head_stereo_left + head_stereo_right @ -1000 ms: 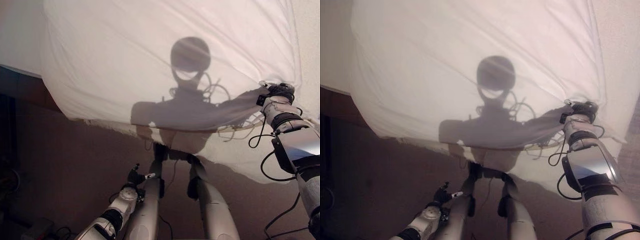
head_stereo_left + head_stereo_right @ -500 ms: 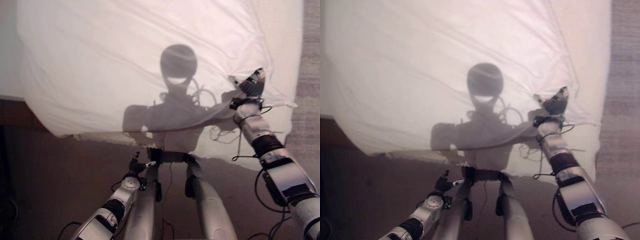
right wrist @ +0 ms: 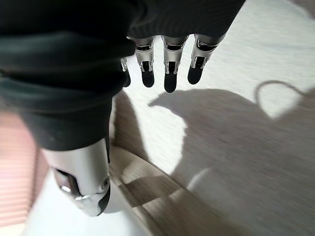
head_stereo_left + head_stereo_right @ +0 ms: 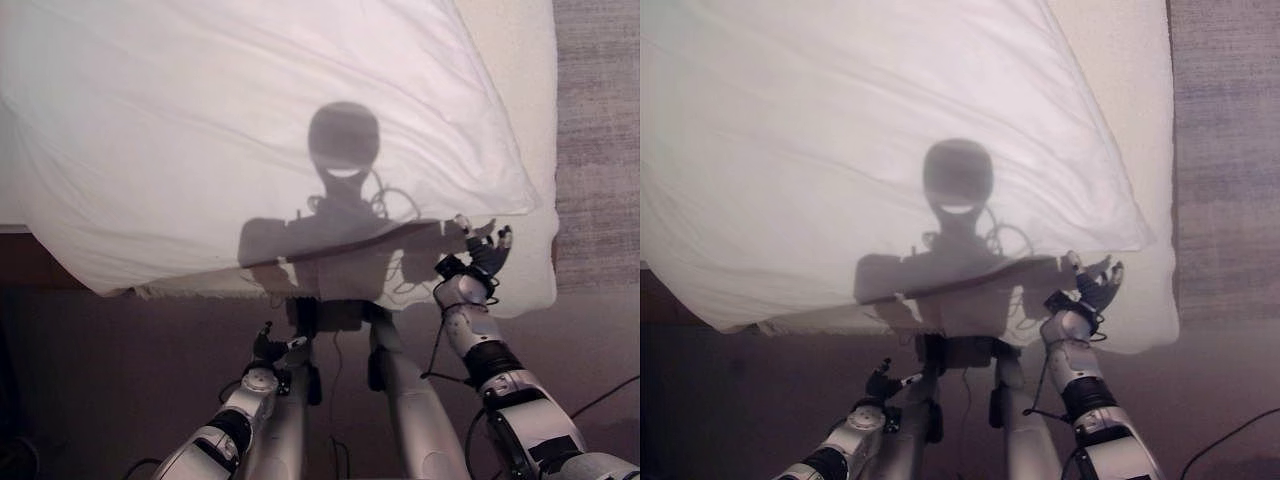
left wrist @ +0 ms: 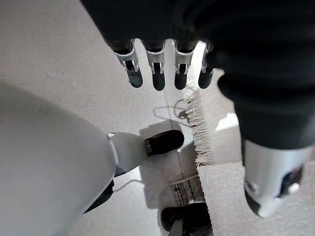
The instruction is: Make the bed
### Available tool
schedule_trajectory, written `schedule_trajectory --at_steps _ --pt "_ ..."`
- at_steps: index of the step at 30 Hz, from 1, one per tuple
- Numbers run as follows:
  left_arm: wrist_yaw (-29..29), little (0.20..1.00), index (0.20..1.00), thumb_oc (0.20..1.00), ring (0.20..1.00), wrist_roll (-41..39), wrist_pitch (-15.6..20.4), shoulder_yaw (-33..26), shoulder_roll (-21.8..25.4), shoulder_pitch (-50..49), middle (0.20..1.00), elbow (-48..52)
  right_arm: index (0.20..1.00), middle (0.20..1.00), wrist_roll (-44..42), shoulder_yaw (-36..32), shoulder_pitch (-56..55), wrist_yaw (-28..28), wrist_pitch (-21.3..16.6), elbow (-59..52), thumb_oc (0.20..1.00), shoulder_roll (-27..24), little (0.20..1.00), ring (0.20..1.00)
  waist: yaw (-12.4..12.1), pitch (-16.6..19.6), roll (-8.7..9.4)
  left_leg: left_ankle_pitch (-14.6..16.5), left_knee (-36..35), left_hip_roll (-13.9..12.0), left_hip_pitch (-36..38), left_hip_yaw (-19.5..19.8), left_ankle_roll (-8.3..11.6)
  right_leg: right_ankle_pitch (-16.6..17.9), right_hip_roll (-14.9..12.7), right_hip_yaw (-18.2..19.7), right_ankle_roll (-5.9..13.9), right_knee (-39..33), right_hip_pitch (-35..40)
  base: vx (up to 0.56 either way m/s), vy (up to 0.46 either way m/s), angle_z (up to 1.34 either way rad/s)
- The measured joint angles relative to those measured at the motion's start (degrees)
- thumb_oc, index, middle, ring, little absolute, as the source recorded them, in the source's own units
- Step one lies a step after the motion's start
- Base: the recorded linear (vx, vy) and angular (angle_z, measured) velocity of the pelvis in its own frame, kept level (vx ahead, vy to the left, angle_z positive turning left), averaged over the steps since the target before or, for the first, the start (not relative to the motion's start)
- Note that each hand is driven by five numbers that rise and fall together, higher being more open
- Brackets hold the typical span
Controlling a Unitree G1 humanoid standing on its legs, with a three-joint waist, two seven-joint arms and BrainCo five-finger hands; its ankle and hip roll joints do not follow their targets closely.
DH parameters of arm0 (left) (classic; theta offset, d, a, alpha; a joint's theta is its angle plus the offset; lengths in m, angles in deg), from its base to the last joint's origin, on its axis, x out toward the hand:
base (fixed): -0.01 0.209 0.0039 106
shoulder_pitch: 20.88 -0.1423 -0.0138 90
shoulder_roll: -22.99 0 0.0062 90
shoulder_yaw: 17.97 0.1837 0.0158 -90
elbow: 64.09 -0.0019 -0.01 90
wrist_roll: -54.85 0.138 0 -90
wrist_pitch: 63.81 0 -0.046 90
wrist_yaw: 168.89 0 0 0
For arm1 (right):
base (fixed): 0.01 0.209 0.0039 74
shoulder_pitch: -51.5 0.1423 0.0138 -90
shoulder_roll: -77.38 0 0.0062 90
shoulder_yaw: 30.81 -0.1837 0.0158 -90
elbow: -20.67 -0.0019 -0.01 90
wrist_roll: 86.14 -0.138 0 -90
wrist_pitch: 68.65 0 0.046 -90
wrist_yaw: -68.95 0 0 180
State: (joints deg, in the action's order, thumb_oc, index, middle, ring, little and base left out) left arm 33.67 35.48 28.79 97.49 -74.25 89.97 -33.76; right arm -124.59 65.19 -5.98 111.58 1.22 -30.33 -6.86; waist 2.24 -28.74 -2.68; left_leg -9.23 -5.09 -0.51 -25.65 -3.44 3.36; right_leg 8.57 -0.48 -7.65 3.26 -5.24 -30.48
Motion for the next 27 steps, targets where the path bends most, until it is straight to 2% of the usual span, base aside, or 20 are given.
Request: schedule_trajectory --at_steps 7,10,20,23,27 --pt "0.0 1.000 1.000 1.000 1.000 -0.7 -0.1 -0.9 0.0 -0.2 1.000 0.1 1.000 1.000 -11.7 1.6 3.4 -6.0 -2.2 4.6 1.000 1.8 1.000 1.000 -0.1 -0.1 0.16 -0.1 0.0 -0.3 -0.1 0.6 -0.02 0.0 0.1 -0.9 0.01 0.0 0.3 0.01 -0.043 0.05" --pt "-0.5 1.000 1.000 1.000 1.000 -1.8 -0.4 -0.9 -0.1 -0.2 1.000 -0.1 1.000 1.000 -18.7 1.4 7.1 -8.5 -2.6 9.0 1.000 1.1 1.000 1.000 -1.3 -0.2 0.37 -0.2 0.0 -0.4 -0.2 0.8 -0.15 0.0 0.1 -1.8 0.01 0.0 0.4 0.02 -0.042 0.04" --pt "-2.2 1.000 1.000 1.000 1.000 -2.8 -0.8 -0.9 0.1 -0.3 1.000 -0.2 1.000 1.000 -28.1 -0.3 13.2 -10.1 -2.6 16.5 1.000 -0.9 1.000 1.000 -1.8 -0.2 0.38 -0.5 0.0 -0.3 -1.1 2.9 -0.46 -0.2 0.0 -3.2 0.02 0.0 0.4 0.00 -0.022 0.09" --pt "-3.1 1.000 1.000 1.000 1.000 -2.9 -0.5 -0.8 0.4 -0.3 1.000 -0.2 1.000 1.000 -31.7 -2.2 16.8 -10.4 -1.5 20.7 1.000 -2.1 1.000 1.000 -2.0 -0.2 0.37 -0.6 0.0 -0.3 -1.4 3.6 -0.41 -0.2 -0.2 -3.7 0.02 0.0 0.2 -0.01 -0.005 0.05" --pt "-4.0 1.000 1.000 1.000 1.000 -2.9 0.1 -0.8 0.7 -0.3 1.000 -0.1 1.000 1.000 -32.7 -2.4 18.1 -10.4 -1.4 22.3 1.000 -3.3 1.000 1.000 -2.4 -0.2 0.37 -0.9 0.0 -0.2 -2.6 3.7 -0.52 -0.2 -0.5 -4.0 0.01 0.0 -0.8 -0.01 0.003 0.07"
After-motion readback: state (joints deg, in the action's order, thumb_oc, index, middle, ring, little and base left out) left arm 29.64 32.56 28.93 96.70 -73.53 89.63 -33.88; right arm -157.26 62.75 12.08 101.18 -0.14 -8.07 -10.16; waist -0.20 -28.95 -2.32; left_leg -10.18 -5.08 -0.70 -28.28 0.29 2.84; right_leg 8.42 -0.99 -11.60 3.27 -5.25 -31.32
